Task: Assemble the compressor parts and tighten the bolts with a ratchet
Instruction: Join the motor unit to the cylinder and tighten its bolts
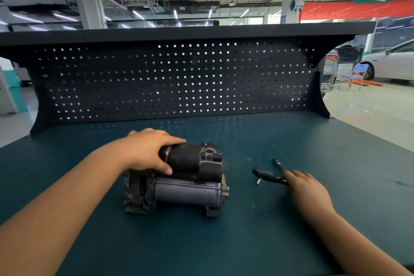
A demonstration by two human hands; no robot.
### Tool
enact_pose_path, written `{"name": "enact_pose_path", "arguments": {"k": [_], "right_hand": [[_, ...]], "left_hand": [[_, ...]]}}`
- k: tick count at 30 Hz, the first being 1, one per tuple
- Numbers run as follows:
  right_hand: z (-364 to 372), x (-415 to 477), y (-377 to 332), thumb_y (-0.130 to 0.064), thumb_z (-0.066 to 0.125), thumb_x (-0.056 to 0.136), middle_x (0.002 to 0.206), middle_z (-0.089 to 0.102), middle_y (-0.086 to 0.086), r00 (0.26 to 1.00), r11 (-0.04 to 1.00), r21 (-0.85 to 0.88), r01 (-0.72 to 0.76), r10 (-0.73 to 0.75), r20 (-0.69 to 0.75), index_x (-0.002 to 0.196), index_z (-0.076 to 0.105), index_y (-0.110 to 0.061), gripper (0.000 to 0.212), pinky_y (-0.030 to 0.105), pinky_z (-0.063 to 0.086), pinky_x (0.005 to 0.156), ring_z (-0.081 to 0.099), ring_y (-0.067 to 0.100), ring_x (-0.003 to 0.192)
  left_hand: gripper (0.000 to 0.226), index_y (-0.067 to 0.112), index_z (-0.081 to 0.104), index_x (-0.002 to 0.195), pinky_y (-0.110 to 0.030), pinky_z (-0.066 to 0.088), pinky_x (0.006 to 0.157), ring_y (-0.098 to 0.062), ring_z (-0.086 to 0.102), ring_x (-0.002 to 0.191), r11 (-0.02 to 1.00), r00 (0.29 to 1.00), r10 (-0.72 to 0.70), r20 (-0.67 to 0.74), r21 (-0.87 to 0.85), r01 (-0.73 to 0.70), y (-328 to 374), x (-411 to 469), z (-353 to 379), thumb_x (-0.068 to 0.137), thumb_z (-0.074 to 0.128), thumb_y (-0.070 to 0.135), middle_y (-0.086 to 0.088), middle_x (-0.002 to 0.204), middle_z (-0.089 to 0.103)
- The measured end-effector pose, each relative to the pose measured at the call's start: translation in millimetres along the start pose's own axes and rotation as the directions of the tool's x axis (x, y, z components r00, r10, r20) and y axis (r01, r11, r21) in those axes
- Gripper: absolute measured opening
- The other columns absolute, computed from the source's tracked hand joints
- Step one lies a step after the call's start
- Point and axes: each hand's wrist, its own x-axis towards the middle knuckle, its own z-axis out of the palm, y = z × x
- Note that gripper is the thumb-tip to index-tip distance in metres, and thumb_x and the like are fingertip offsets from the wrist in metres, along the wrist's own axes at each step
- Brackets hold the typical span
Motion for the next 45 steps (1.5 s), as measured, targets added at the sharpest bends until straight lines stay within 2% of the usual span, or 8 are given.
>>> {"name": "enact_pose_path", "arguments": {"k": [3,8,13,17,23,30,41,45], "right_hand": [[0,-1,0,-0.012,0.043,0.092,0.098,0.053,-0.010,1.000,1.000,-0.015,0.004,-0.004,0.013,0.094,0.042,-0.028,0.016,0.024,0.038,0.060,0.048,0.012,0.091],[1,-1,1,-0.011,0.043,0.092,0.098,0.053,-0.011,1.000,0.999,-0.019,0.026,-0.025,0.016,0.090,0.039,-0.027,0.016,0.023,0.039,0.061,0.045,0.012,0.090],[2,-5,-2,-0.008,0.042,0.089,0.099,0.055,-0.009,0.999,0.999,-0.015,0.029,-0.029,0.021,0.104,0.041,-0.022,0.021,0.024,0.044,0.066,0.047,0.014,0.095],[2,-5,-3,-0.005,0.041,0.086,0.099,0.057,-0.005,0.999,1.000,0.021,0.019,-0.020,0.030,0.105,0.042,-0.019,0.024,0.027,0.047,0.071,0.048,0.017,0.098],[3,-4,-3,-0.012,0.040,0.090,0.094,0.060,-0.003,1.000,0.992,0.122,-0.013,0.015,-0.016,0.099,0.045,-0.016,0.011,0.031,0.044,0.068,0.048,0.019,0.092],[0,-5,-4,-0.012,0.044,0.090,0.088,0.060,0.002,0.999,0.978,0.209,-0.010,0.018,-0.039,0.088,0.046,-0.013,0.003,0.031,0.034,0.064,0.046,0.021,0.089],[-4,-22,-7,-0.012,0.046,0.091,0.109,0.062,0.004,1.000,0.959,0.284,-0.024,0.028,-0.011,0.104,0.059,-0.011,0.018,0.034,0.042,0.087,0.049,0.025,0.114],[-8,-42,-10,-0.009,0.053,0.089,0.131,0.056,0.004,1.000,0.939,0.345,0.008,-0.006,-0.007,0.125,0.057,-0.012,0.036,0.028,0.031,0.103,0.044,0.023,0.128]], "left_hand": [[0.085,0.043,0.025,0.140,-0.039,0.030,0.105,-0.015,0.035,0.129,0.995,0.997,-0.070,-0.011,-0.073,0.069,-16,-6,3,0.069,0.072,0.054,0.015,0.141,0.037],[0.081,0.045,0.031,0.131,-0.028,0.042,0.088,-0.012,0.051,0.106,0.946,0.995,-0.090,-0.049,-0.316,0.070,-30,-18,20,0.067,0.079,0.040,0.011,0.127,0.052],[0.103,0.044,0.018,0.140,-0.028,0.039,0.089,-0.021,0.047,0.120,0.859,0.979,-0.179,-0.095,-0.500,0.109,-40,-18,33,0.061,0.083,0.041,0.001,0.140,0.042],[0.079,0.036,0.040,0.129,-0.027,0.043,0.088,-0.013,0.049,0.112,0.758,0.964,-0.217,-0.153,-0.648,0.068,-48,-23,55,0.062,0.082,0.038,0.008,0.127,0.049],[0.062,0.057,0.046,0.104,-0.015,0.042,0.071,0.002,0.054,0.098,0.530,0.916,-0.330,-0.226,-0.848,-0.018,-41,-33,78,0.050,0.075,0.053,0.022,0.107,0.058],[0.048,0.050,0.051,0.099,-0.023,0.047,0.074,-0.008,0.059,0.099,0.409,0.890,-0.386,-0.242,-0.910,-0.070,-37,-29,86,0.065,0.080,0.031,0.013,0.107,0.061],[0.065,0.043,0.041,0.124,-0.031,0.039,0.092,-0.020,0.046,0.120,0.455,0.844,-0.467,-0.265,-0.890,-0.028,-22,-33,92,0.070,0.076,0.041,0.004,0.136,0.046],[0.088,0.039,0.014,0.145,-0.039,0.030,0.107,-0.021,0.028,0.137,0.505,0.839,-0.474,-0.268,-0.863,0.010,-11,-48,96,0.077,0.070,0.040,0.003,0.152,0.025]]}}
